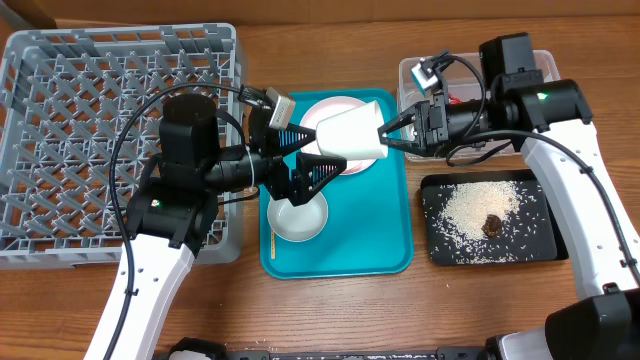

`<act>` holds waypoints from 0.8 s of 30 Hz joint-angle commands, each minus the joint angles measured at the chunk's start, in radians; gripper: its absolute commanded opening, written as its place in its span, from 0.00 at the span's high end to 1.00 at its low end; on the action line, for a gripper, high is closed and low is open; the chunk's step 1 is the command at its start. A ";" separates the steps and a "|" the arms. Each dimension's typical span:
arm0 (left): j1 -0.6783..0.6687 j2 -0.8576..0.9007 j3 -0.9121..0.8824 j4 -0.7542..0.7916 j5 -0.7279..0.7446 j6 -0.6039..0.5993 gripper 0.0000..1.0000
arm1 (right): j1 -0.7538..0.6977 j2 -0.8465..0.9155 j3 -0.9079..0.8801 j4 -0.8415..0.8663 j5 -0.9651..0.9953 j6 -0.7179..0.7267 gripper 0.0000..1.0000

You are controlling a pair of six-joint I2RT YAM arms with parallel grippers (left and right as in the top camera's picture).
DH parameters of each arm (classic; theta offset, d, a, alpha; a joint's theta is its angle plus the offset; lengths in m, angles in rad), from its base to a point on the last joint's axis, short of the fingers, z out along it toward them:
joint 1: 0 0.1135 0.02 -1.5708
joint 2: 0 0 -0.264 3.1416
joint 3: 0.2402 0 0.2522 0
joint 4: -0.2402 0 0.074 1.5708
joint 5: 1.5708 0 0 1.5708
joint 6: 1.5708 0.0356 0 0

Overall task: Sort waste into correct bins and load items into the dishwasher
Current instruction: 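Hand the paper cup from the right gripper to the left gripper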

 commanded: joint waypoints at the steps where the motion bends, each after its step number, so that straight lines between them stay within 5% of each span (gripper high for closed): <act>1: -0.007 0.001 0.016 0.045 0.053 -0.005 0.00 | 0.025 -0.002 0.008 0.006 -0.077 -0.017 0.96; 24: -0.072 0.001 0.016 0.114 0.016 -0.055 0.24 | 0.063 -0.002 0.008 0.029 -0.076 -0.013 0.96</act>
